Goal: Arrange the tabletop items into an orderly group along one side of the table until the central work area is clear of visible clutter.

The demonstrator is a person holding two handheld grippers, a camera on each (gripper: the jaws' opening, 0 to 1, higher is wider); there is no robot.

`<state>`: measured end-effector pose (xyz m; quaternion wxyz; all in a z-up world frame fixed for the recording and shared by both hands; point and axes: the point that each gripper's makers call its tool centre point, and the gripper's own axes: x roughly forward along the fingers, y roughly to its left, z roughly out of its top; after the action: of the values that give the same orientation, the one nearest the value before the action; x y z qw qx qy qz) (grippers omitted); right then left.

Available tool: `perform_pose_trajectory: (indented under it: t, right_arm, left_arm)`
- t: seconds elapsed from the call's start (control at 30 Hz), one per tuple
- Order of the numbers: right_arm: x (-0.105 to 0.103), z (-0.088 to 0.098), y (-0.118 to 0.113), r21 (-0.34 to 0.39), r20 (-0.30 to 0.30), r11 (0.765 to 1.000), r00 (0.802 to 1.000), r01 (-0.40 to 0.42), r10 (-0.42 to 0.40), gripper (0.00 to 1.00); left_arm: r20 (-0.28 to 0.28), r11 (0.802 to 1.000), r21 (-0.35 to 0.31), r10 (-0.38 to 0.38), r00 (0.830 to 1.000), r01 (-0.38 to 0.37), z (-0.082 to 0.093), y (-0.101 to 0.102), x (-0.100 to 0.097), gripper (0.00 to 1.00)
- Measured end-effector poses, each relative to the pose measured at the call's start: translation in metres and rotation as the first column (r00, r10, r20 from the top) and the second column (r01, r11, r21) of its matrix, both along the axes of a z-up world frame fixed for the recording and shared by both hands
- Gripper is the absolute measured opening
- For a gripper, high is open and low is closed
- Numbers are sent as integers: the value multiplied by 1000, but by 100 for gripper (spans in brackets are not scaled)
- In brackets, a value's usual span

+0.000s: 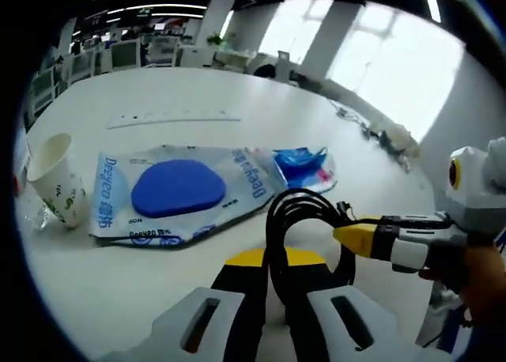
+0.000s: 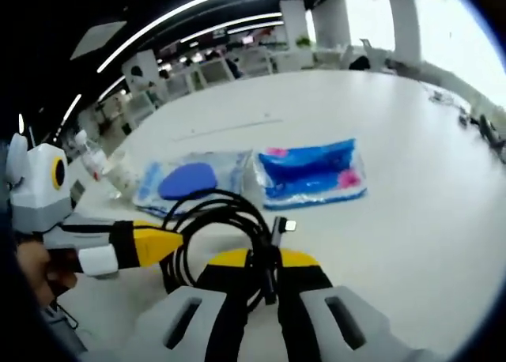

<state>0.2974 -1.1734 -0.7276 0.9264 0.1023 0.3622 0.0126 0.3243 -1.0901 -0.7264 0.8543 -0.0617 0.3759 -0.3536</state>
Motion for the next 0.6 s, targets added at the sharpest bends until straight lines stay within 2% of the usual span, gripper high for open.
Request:
perform_pose_trajectory:
  t: [0.23,0.37,0.6]
  right_arm:
    - [-5,-3,-12,11,-13,1000,1000,17,-17,9]
    - [-6,-8,-18,14,-31,1000,999,25,-25,9]
    - [-3,-16,-16,32,-50,999,999,12,-10,9]
  left_arm:
    - [6,999,15,-41,999,41,-2,-15,-4,6]
    - [-5,999,22,-40,999,40,-8,-20,-6,6]
    - [-19,999,36,-37,999,38,-18,-19,-4,6]
